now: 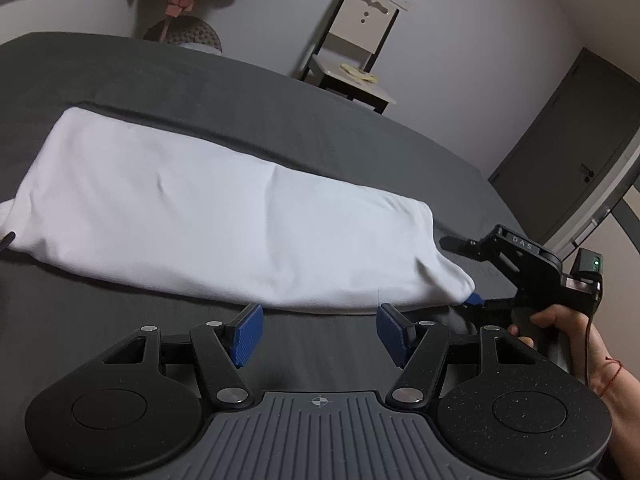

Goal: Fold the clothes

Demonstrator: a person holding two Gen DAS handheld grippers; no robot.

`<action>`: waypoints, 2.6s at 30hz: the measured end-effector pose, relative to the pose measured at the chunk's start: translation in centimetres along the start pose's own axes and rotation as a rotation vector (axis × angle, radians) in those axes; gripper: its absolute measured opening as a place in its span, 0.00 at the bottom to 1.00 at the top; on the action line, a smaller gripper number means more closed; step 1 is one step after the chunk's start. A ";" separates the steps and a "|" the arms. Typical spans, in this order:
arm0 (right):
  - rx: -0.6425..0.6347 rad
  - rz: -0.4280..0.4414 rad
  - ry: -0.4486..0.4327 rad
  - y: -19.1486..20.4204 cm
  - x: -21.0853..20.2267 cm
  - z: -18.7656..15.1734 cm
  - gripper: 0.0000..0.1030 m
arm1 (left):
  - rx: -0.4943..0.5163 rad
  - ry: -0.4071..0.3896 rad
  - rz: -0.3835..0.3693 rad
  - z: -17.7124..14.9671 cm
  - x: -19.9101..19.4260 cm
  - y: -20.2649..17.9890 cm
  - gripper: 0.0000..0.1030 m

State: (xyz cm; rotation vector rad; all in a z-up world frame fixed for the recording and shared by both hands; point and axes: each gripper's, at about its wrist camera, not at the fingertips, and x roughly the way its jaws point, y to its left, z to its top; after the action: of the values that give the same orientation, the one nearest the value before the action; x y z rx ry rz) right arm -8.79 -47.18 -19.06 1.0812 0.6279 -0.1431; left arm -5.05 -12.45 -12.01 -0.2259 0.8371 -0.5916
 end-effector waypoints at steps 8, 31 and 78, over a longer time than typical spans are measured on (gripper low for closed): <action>0.019 0.036 -0.010 -0.3 0.9 0.4 0.66 | -0.006 -0.008 0.009 -0.1 -0.5 0.0 0.62; 0.136 0.060 -0.063 -1.6 1.3 -0.7 0.40 | 0.086 0.021 -0.011 2.7 -3.1 2.6 0.62; -1.005 0.098 0.088 30.3 7.2 -15.6 0.11 | -0.256 -0.205 -0.024 3.4 -8.9 10.5 0.62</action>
State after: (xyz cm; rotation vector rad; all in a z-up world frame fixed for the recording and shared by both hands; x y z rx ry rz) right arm 3.04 -17.93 -4.35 0.1415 0.6106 0.2898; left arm -2.85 1.16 -8.47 -0.5216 0.7108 -0.4733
